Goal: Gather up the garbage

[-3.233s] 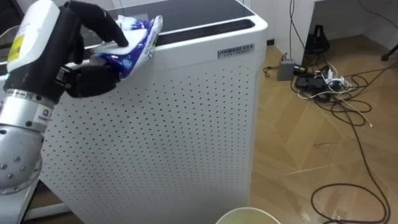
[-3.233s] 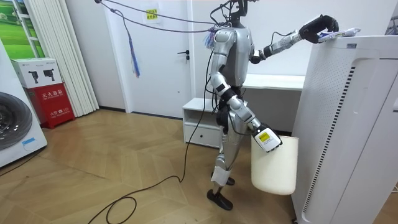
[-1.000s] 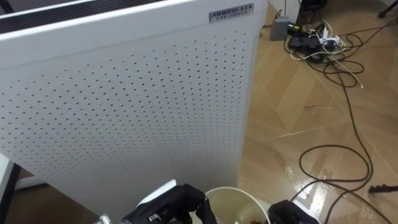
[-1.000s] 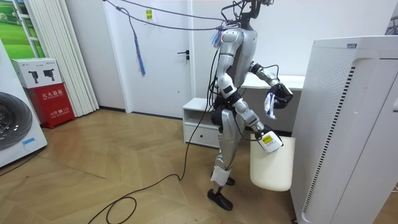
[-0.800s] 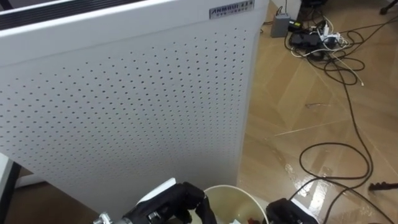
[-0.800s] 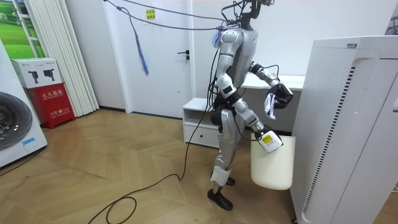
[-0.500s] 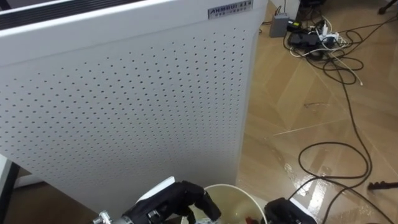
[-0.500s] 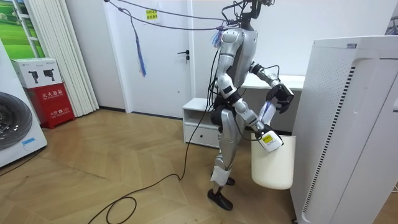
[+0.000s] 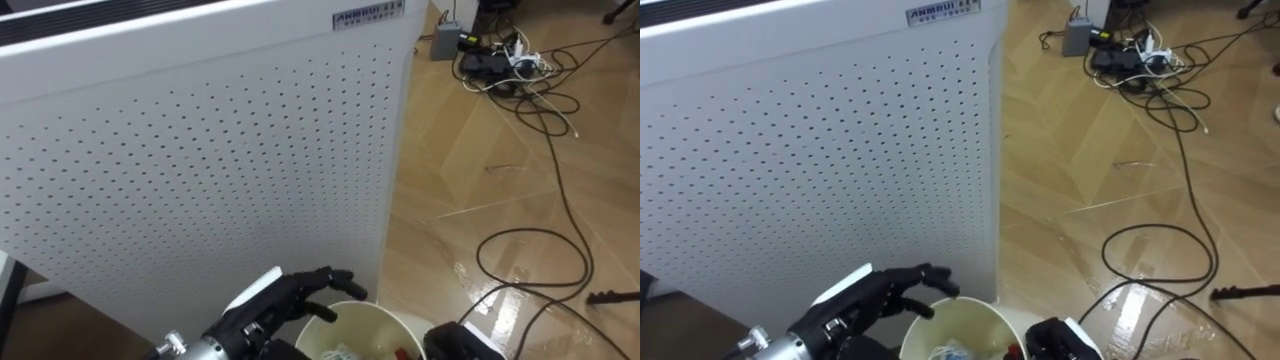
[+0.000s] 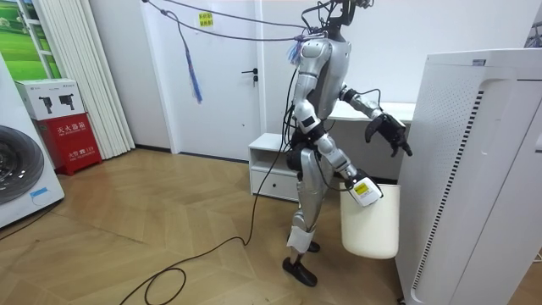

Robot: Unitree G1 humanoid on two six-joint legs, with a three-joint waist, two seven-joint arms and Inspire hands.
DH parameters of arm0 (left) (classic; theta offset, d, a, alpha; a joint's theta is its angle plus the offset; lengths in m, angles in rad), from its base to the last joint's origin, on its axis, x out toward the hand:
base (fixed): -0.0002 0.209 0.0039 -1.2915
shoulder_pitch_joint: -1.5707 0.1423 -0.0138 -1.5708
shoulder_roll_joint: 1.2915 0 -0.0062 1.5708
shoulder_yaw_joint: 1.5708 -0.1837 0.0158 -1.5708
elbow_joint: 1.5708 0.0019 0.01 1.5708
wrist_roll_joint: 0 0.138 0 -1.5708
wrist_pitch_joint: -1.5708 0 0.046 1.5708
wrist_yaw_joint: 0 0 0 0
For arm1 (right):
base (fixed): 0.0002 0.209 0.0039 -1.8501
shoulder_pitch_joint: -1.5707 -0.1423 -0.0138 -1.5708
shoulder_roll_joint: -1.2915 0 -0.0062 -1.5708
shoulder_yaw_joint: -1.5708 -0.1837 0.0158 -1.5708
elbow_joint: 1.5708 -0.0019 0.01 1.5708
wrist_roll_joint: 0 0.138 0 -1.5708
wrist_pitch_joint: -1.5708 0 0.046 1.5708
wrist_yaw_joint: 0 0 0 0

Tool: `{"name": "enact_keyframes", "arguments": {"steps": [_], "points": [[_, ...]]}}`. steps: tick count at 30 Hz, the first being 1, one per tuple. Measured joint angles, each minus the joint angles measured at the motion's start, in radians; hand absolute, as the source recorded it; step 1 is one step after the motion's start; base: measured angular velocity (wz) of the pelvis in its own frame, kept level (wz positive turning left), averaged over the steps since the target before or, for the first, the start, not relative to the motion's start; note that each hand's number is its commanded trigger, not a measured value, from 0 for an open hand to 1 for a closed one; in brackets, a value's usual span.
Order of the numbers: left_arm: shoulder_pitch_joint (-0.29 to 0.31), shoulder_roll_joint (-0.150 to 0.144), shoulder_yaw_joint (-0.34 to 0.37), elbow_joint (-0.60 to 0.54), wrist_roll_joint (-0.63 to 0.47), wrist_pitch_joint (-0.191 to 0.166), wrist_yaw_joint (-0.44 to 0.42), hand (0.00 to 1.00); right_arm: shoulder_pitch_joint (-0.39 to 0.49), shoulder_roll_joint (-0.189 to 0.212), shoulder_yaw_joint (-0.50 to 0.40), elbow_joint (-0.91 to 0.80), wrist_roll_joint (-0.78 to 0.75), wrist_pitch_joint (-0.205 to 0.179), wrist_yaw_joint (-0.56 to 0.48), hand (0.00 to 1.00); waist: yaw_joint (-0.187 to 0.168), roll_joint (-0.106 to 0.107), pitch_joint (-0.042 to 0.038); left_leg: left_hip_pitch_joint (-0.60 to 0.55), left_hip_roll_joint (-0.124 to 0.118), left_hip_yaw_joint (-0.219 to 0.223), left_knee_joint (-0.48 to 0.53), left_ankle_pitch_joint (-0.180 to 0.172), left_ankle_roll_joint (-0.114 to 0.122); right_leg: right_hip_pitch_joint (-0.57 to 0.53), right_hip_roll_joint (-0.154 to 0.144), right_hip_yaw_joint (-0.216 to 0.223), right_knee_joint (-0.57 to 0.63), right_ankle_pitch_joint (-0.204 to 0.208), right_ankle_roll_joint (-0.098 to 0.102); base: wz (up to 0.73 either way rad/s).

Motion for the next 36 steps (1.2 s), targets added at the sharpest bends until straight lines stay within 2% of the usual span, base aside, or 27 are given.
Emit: {"name": "enact_keyframes", "arguments": {"steps": [8, 11, 18, 20, 23, 25, 31, 34, 36], "points": [[-0.015, -0.02, 0.002, 0.006, -0.003, -0.002, 0.001, 0.0, 0.009, 0.022, 0.0, 0.0, 0.0, 0.0, 0.001, 1.0, 0.005, -0.003, -0.0007, 0.006, 0.0, 0.01, 0.003, 0.0, 0.0, -0.002, 0.001, 0.019, 0.011, 0.0, 0.0, -0.03], [-0.012, -0.033, 0.015, 0.066, -0.014, -0.017, 0.003, 0.0, 0.01, 0.023, 0.0, 0.016, 0.0, -0.001, -0.002, 1.0, 0.005, -0.006, -0.0024, 0.01, 0.0, 0.011, 0.003, 0.0, 0.0, 0.001, 0.001, 0.019, 0.012, 0.0, -0.001, -0.01], [0.059, -0.033, 0.022, 0.114, -0.014, -0.019, 0.04, 0.0, 0.047, 0.017, 0.0, 0.066, 0.001, -0.01, -0.003, 1.0, 0.005, -0.027, -0.0068, 0.037, 0.002, 0.014, -0.007, 0.0, 0.0, 0.025, 0.006, 0.016, 0.008, 0.001, -0.001, 0.0], [0.084, -0.033, 0.028, 0.155, -0.015, -0.031, 0.061, 0.0, 0.07, 0.017, 0.0, 0.105, -0.001, -0.01, 0.001, 1.0, 0.007, -0.044, -0.0122, 0.056, 0.005, 0.012, -0.018, 0.0, 0.0, 0.048, 0.014, 0.009, -0.007, 0.001, -0.002, 0.0], [0.117, -0.032, 0.034, 0.218, -0.021, -0.034, 0.086, 0.0, 0.101, 0.016, -0.005, 0.148, 0.002, -0.013, -0.002, 1.0, 0.007, -0.054, -0.0169, 0.084, 0.009, 0.011, -0.034, 0.0, -0.001, 0.08, 0.018, -0.006, -0.032, 0.006, -0.005, 0.0], [0.146, -0.033, 0.037, 0.248, -0.02, -0.039, 0.098, 0.0, 0.113, 0.018, -0.014, 0.184, 0.007, -0.021, -0.01, 1.0, 0.006, -0.054, -0.0169, 0.108, 0.011, 0.008, -0.049, 0.0, -0.002, 0.104, 0.021, -0.011, -0.047, 0.008, -0.005, 0.03], [0.18, -0.043, 0.062, 0.422, -0.02, -0.039, 0.121, 0.0, 0.138, 0.019, -0.092, 0.298, 0.025, -0.03, -0.01, 1.0, 0.005, -0.057, -0.0189, 0.149, 0.013, -0.01, -0.067, 0.0, -0.004, 0.155, 0.024, -0.027, -0.077, 0.007, -0.004, 0.07], [0.185, -0.062, 0.104, 0.52, -0.02, -0.04, 0.142, 0.0, 0.14, 0.03, -0.101, 0.33, 0.055, -0.038, -0.01, 1.0, 0.005, -0.066, -0.0162, 0.159, 0.013, -0.01, -0.069, 0.0, -0.004, 0.164, 0.026, -0.026, -0.079, 0.007, -0.004, 0.02], [0.209, -0.062, 0.116, 0.545, -0.021, -0.04, 0.156, 0.0, 0.145, 0.037, -0.102, 0.355, 0.094, -0.044, -0.01, 1.0, 0.004, -0.077, -0.0199, 0.17, 0.013, -0.016, -0.072, 0.0, -0.004, 0.185, 0.026, -0.034, -0.093, 0.007, -0.004, 0.09]]}}
